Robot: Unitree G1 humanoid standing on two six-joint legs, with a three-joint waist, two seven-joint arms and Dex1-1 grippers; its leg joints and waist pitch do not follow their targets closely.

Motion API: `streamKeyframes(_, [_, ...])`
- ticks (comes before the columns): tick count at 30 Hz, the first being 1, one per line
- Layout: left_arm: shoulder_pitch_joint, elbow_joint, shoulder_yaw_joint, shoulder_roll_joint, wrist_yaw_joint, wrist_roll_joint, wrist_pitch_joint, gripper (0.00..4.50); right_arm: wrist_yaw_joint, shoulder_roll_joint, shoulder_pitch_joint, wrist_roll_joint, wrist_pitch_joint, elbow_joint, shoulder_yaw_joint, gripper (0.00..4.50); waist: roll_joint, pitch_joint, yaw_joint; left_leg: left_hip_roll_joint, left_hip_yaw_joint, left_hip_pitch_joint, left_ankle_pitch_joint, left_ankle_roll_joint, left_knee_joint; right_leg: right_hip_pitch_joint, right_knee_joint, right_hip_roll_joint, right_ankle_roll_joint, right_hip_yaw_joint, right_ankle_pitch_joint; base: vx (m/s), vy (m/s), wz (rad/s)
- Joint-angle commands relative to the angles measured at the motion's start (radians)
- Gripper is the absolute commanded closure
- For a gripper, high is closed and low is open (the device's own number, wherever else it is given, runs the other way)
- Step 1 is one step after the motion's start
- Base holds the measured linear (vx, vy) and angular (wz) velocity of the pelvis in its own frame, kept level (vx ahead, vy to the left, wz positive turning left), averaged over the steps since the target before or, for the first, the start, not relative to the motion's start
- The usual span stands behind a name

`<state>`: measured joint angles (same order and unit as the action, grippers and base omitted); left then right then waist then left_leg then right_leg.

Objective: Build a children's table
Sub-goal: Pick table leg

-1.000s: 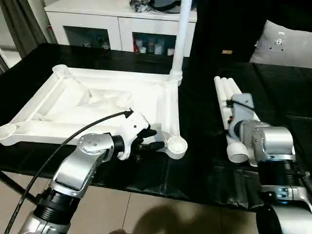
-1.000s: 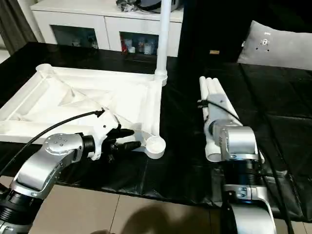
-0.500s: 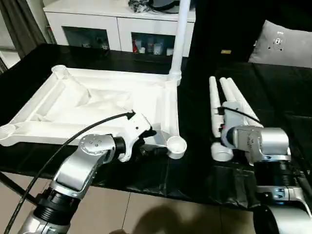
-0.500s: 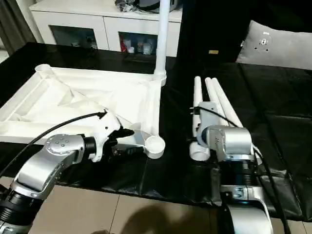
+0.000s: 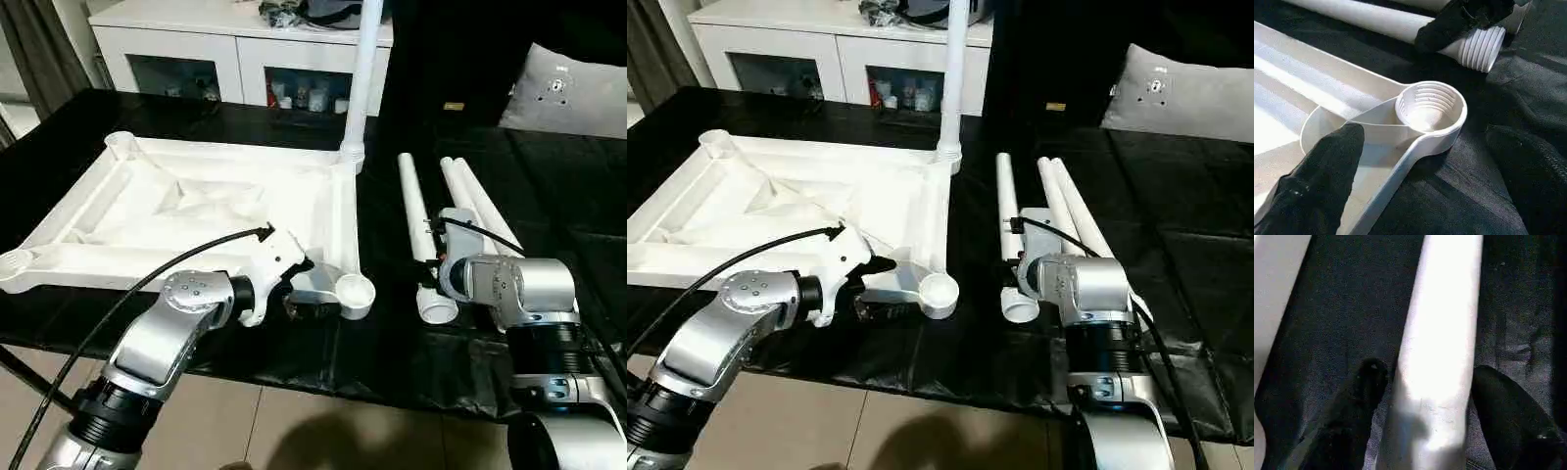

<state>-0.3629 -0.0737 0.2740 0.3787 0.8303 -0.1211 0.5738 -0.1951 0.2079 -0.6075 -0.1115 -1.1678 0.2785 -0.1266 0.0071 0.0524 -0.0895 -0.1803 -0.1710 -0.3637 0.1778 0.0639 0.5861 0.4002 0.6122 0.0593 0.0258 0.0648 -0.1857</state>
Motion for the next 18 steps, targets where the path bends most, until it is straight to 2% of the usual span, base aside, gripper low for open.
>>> streamKeyframes(1, [-0.016,-0.017,0.008,0.006,0.001,-0.001,0.004,0.00,0.000,-0.008,0.023,-0.005,-0.016,0.033,0.011,1.82,0.002,-0.063,-0.002,-0.038,0.014,0.012,0.175,0.049,-0.067,-0.050,-0.075,0.077,0.127,-0.053,-0.219,0.000,0.000,0.00])
streamKeyframes(8, [-0.020,-0.008,0.016,0.005,-0.002,0.001,-0.003,0.00,0.004,-0.013,0.028,-0.007,-0.012,0.030,0.013,2.48,0.003,-0.063,-0.002,-0.038,0.014,0.013,0.181,0.051,-0.068,-0.050,-0.076,0.077,0.125,-0.053,-0.226,0.000,0.000,0.00])
streamKeyframes(12, [-0.021,-0.008,0.019,0.003,-0.004,0.002,-0.003,0.00,0.006,-0.013,0.031,-0.007,-0.002,0.028,0.013,2.59,0.003,-0.063,-0.001,-0.038,0.014,0.014,0.186,0.052,-0.067,-0.050,-0.076,0.077,0.126,-0.053,-0.226,0.000,0.000,0.00])
streamKeyframes(18, [-0.028,-0.006,0.002,-0.006,-0.019,-0.005,-0.017,0.00,0.051,-0.013,0.019,-0.003,0.059,0.026,-0.042,2.62,0.002,-0.060,-0.001,-0.038,0.014,0.014,0.206,0.056,-0.069,-0.048,-0.081,0.078,0.117,-0.053,-0.269,0.000,0.000,0.00])
